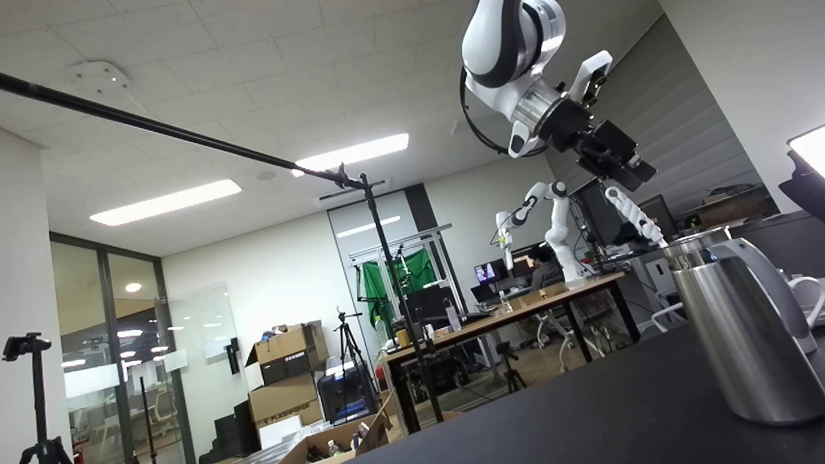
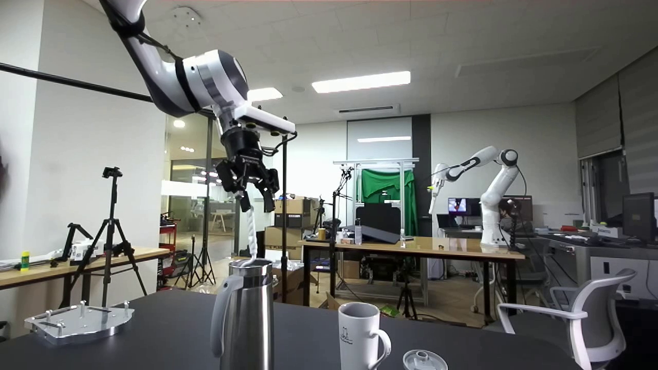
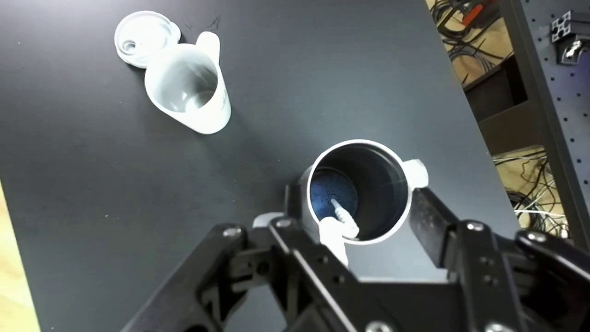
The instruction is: Use the object to clean the flask
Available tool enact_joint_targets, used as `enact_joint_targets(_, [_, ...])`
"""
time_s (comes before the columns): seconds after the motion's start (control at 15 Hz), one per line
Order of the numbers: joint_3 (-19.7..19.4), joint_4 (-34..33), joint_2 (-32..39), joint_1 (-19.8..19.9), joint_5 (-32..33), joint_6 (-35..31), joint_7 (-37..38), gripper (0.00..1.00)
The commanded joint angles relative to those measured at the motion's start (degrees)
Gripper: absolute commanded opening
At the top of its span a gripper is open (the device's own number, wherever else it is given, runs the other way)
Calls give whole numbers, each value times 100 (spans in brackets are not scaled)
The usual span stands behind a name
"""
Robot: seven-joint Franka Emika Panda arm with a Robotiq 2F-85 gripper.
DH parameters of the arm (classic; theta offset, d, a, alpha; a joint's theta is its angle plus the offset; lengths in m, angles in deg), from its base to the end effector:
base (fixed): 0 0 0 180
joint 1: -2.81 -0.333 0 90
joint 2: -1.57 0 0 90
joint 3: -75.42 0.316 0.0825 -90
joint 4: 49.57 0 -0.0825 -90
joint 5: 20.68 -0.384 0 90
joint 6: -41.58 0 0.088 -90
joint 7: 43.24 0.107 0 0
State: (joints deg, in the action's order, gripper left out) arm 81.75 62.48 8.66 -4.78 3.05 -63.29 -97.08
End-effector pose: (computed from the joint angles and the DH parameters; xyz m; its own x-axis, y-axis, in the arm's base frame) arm 0.5504 0.1014 0.4020 0.2026 0.8802 -0.4292 0.9731 -0.2301 -0.0125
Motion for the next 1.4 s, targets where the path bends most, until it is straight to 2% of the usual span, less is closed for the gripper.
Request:
enact_joint_targets(0.0, [80, 70, 44, -8, -130, -252, 648, 93])
enact_joint_targets(0.07, [96, 93, 77, -13, -119, -355, 755, 99])
enact_joint_targets(0.27, [123, 43, 230, -23, -178, -407, 1063, 100])
enact_joint_targets(0.33, [122, 7, 289, -18, -223, -340, 1173, 75])
enact_joint_targets(0.47, [115, 3, 345, 23, -416, -317, 1349, 72])
enact_joint_targets(0.73, [90, 86, 361, 119, -826, -475, 1641, 42])
enact_joint_targets(1.07, [47, 107, 324, 185, -820, -664, 1971, 8])
enact_joint_targets(1.13, [38, 107, 321, 199, -805, -671, 2016, 2])
enact_joint_targets(1.2, [30, 109, 314, 212, -795, -675, 2058, 0])
enact_joint_targets(1.33, [10, 164, 247, 261, -813, -718, 2102, 4])
